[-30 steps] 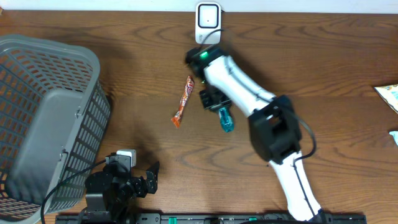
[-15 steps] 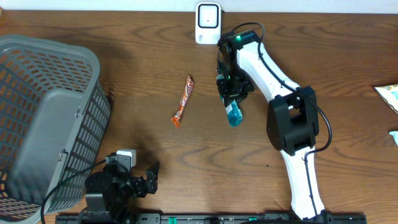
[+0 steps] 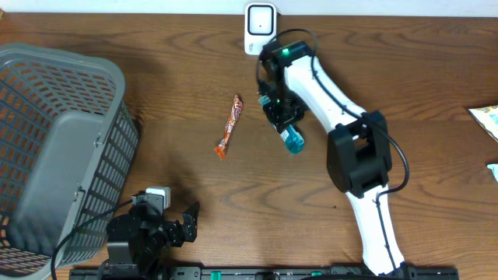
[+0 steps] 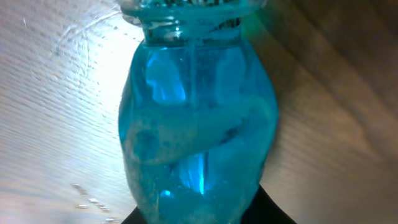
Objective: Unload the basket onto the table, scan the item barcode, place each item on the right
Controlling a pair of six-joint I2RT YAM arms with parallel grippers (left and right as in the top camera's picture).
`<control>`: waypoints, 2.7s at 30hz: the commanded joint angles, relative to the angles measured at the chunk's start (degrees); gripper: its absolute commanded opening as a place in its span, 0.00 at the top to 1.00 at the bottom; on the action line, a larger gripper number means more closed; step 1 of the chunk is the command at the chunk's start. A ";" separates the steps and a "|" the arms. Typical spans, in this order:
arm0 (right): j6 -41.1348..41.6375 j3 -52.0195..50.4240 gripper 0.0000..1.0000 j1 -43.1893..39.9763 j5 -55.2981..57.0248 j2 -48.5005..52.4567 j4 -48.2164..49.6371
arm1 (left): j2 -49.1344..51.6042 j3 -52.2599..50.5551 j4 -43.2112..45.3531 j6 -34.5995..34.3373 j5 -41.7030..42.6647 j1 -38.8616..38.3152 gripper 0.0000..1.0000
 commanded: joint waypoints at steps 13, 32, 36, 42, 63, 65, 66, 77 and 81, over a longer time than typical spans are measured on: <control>-9.68 -0.39 0.68 7.63 7.32 1.66 2.43 | -0.04 -0.59 -2.75 -0.48 0.74 0.20 0.02; -5.16 -0.39 0.48 6.51 4.37 -0.87 -1.07 | -0.04 -0.59 -2.75 -0.48 0.74 0.20 0.02; -4.31 -0.28 0.39 6.51 4.11 -5.38 -0.57 | -0.04 -0.59 -2.75 -0.48 0.74 0.20 0.02; -3.74 -0.31 0.21 6.16 0.57 -15.54 -1.40 | -0.04 -0.59 -2.75 -0.48 0.74 0.20 0.02; 4.81 -19.10 0.01 2.64 -1.33 -31.19 8.04 | -0.04 -0.59 -2.75 -0.48 0.76 0.20 0.02; 4.83 -22.91 0.01 2.62 -1.09 -36.41 11.37 | -0.04 -0.59 -2.75 -0.48 0.76 0.20 0.02; 4.87 -26.29 0.01 2.58 -0.90 -39.91 13.88 | -0.04 -0.59 -2.75 -0.48 0.76 0.20 0.02; 5.95 -75.76 0.02 1.27 2.64 -74.36 64.08 | -0.04 -0.59 -2.75 -0.48 0.74 0.20 0.02; 4.68 -83.69 0.01 1.20 1.09 -75.45 73.61 | -0.04 -0.59 -2.75 -0.48 0.74 0.20 0.02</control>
